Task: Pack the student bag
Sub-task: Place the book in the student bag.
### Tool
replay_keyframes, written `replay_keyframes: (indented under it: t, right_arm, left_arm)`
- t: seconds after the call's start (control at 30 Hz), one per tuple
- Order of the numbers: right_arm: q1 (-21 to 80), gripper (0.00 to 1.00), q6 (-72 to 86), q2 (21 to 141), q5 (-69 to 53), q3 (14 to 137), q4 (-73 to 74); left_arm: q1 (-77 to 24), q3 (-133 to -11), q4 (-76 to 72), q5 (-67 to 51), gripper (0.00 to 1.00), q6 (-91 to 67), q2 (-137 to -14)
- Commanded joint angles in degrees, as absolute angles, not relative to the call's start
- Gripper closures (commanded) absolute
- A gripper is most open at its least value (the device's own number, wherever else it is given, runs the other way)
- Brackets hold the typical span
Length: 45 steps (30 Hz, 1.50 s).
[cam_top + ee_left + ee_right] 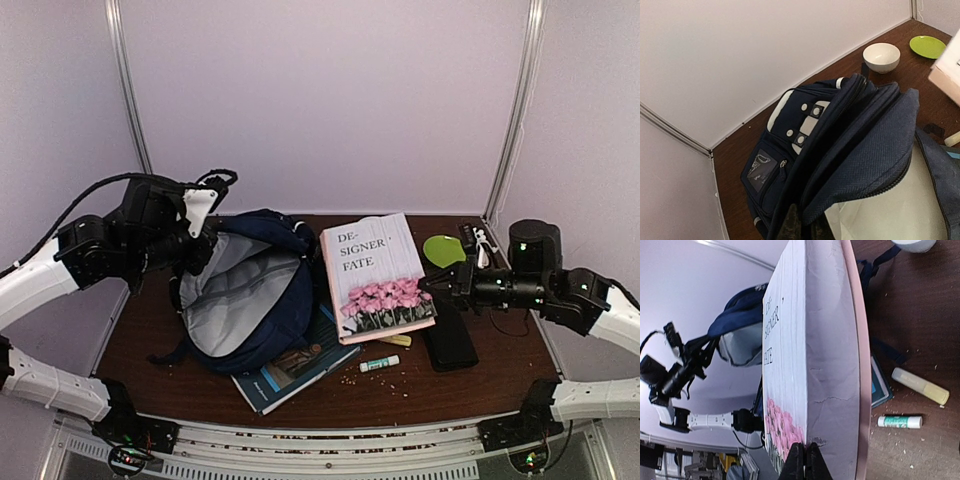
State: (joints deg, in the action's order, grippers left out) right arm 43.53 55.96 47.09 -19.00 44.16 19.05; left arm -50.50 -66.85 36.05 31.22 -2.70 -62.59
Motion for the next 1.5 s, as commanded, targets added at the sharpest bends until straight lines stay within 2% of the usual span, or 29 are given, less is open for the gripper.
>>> replay_keyframes:
  t: [0.0,0.27,0.53,1.23,1.47]
  right_arm:
    - [49.7,1.0,54.0,43.61,-21.13,47.8,26.13]
    - [58.7,1.0,60.82,43.12,-18.19,46.5,21.94]
    - [61.42,1.0,64.88,53.43,-17.79,45.21,8.75]
    - [59.67,1.0,63.86,87.02,-18.75,69.12,4.91]
    - [57.51,1.0,67.24,95.35,-19.32,72.38,0.0]
  left_arm:
    - [-50.08,-68.21,24.36,27.7,1.0,-4.67,-64.96]
    - [-50.82,-68.02,18.55,24.27,1.0,-4.25,-69.57]
    - [-53.46,-68.7,16.34,24.39,1.0,-3.41,-71.74]
    - [-59.1,-65.28,16.7,18.13,1.0,-5.72,-60.19]
    - [-59.59,-65.27,17.98,17.16,1.0,-7.09,-56.99]
